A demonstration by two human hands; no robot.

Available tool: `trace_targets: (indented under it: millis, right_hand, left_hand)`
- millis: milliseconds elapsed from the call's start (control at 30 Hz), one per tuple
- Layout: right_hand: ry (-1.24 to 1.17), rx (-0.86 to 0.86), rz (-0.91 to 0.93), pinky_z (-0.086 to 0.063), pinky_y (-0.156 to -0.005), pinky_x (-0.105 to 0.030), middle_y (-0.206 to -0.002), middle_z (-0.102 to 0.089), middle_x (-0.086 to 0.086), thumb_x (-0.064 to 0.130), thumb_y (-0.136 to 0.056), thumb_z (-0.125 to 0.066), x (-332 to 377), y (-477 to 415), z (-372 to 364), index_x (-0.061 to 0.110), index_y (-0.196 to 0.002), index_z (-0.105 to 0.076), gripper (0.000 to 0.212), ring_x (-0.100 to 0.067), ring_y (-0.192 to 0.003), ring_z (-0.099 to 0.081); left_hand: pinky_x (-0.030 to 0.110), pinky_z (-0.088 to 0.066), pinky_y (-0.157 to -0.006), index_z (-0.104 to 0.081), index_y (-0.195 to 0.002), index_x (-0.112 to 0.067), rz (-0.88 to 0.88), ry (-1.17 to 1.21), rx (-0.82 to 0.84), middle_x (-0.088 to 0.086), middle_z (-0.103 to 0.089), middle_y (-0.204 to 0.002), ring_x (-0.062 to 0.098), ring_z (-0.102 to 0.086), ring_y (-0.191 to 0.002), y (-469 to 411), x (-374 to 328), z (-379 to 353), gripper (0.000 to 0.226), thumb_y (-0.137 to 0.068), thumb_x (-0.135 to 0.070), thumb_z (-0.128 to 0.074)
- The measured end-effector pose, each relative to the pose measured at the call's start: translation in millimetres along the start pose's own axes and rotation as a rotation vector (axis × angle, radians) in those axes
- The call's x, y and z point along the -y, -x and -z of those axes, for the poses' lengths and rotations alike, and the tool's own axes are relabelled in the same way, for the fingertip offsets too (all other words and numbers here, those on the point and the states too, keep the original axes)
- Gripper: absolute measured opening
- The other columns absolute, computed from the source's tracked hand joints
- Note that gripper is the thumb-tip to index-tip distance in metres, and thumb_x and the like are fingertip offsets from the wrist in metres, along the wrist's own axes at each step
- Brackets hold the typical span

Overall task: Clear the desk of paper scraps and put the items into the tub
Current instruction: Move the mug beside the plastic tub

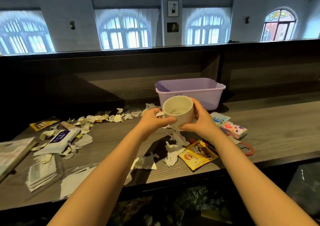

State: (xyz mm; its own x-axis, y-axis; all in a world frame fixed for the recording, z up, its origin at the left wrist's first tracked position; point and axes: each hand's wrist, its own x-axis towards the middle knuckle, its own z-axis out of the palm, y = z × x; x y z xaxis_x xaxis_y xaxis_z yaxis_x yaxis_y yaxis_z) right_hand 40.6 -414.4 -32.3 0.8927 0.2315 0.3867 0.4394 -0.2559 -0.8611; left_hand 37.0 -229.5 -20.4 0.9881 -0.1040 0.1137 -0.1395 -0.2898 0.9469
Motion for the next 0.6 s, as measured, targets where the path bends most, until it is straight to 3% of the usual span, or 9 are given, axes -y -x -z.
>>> trace_targets:
  millis: [100,233,333,433,600]
  right_hand:
    - [0.096,0.039,0.014,-0.04,-0.091,-0.026,-0.141,-0.042,0.007,0.015,-0.077,-0.076,-0.6,2.7,2.4,0.033,-0.142,-0.03,0.081,-0.009,-0.125,-0.039]
    - [0.306,-0.012,-0.132,-0.036,-0.102,-0.034,-0.147,-0.04,0.001,0.029,-0.089,-0.062,-19.7,7.6,13.5,0.025,-0.146,-0.03,0.065,-0.019,-0.134,-0.038]
    - [0.723,-0.103,-0.218,-0.034,-0.107,-0.042,-0.147,-0.042,-0.007,0.039,-0.094,-0.05,-43.5,11.6,24.9,0.019,-0.145,-0.032,0.058,-0.026,-0.134,-0.038]
    - [1.023,-0.024,-0.277,-0.027,-0.109,-0.047,-0.143,-0.045,-0.009,0.052,-0.093,-0.04,-63.7,12.2,27.9,0.014,-0.139,-0.04,0.059,-0.028,-0.134,-0.035]
    - [0.94,0.036,-0.282,-0.039,-0.102,-0.042,-0.137,-0.05,-0.011,0.055,-0.093,-0.037,-69.6,0.4,10.2,0.012,-0.132,-0.049,0.059,-0.03,-0.125,-0.043]
  left_hand:
    - [0.042,-0.055,-0.086,-0.065,-0.093,-0.009,-0.01,-0.003,-0.139,0.008,-0.07,-0.09,0.022,-0.067,-0.088,1.7,6.1,-2.8,0.034,-0.068,-0.025,-0.081]
    - [0.043,-0.055,-0.087,-0.068,-0.087,-0.015,-0.008,-0.022,-0.26,0.007,-0.072,-0.094,0.021,-0.068,-0.092,4.3,13.5,-7.2,0.025,-0.07,-0.029,-0.079]
    - [0.044,-0.055,-0.087,-0.066,-0.083,-0.022,0.007,-0.016,-0.343,0.005,-0.071,-0.095,0.019,-0.067,-0.092,5.5,18.7,-5.5,0.021,-0.069,-0.031,-0.08]
    - [0.045,-0.055,-0.087,-0.068,-0.09,-0.015,0.025,0.008,-0.386,0.005,-0.071,-0.095,0.019,-0.067,-0.092,6.6,22.3,-4.9,0.031,-0.067,-0.032,-0.081]
    - [0.046,-0.054,-0.087,-0.068,-0.091,-0.008,0.028,-0.005,-0.44,0.011,-0.07,-0.097,0.025,-0.066,-0.094,9.3,23.5,-6.6,0.033,-0.069,-0.031,-0.08]
